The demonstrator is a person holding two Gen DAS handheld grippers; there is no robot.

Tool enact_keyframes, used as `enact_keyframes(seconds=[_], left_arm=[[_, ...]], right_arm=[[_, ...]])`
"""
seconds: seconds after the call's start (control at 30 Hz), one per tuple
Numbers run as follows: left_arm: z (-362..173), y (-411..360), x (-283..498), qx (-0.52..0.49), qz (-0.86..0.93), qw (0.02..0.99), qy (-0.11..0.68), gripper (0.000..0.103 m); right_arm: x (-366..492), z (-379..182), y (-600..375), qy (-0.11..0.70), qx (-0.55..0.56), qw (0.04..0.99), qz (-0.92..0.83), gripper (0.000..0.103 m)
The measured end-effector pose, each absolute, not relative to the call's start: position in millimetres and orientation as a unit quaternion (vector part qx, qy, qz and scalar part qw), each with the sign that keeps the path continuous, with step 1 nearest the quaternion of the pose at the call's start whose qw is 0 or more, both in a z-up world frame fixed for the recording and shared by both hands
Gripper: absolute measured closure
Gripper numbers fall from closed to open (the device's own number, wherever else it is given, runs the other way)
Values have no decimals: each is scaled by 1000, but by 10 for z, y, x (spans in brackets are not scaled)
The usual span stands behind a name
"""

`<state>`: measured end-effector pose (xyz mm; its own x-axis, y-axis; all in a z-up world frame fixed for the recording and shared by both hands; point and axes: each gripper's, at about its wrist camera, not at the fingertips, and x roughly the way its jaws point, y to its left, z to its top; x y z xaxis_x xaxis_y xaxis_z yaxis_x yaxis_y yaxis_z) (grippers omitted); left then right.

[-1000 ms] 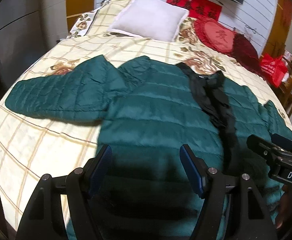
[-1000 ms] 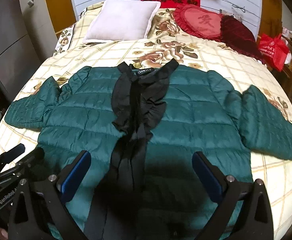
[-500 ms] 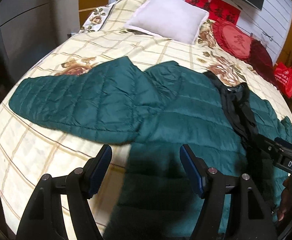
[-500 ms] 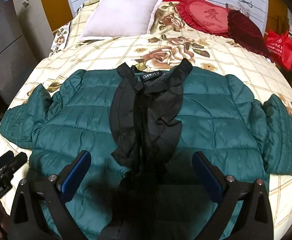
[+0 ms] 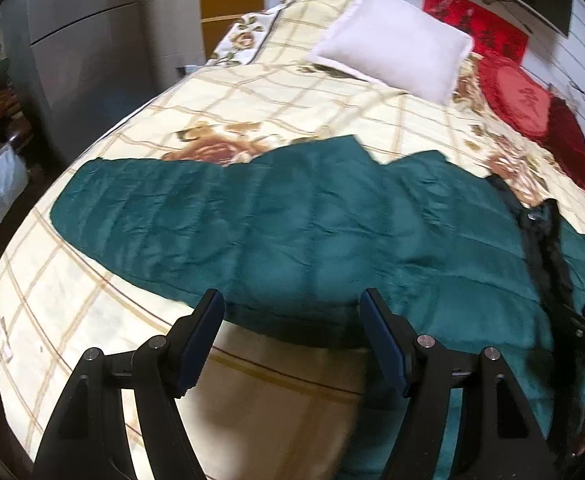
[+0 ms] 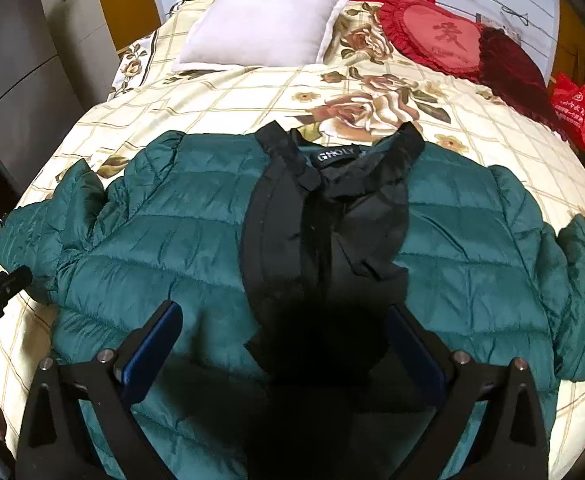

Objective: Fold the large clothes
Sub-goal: 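Move the left tool to the sleeve cuff and grasp it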

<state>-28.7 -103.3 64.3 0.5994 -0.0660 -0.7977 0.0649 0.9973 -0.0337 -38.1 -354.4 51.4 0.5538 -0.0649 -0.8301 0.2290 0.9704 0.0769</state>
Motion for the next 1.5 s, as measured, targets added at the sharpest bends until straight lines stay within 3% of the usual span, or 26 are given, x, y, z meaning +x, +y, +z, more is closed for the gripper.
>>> enact_keyframes(seconds=[0.47,1.03,1.5], left_arm=[[548,-379,17,-20,31,894,446,53],[449,1267,460,-169,194,870,421,53],[143,1530,764,-235,218,839,440,53]], right_arm=[[-367,559,-3526,464,85,879,-75,0],[-616,742,-3527,465,55,882,-60,0],[-816,725,-3647,483,46,873,-60,0]])
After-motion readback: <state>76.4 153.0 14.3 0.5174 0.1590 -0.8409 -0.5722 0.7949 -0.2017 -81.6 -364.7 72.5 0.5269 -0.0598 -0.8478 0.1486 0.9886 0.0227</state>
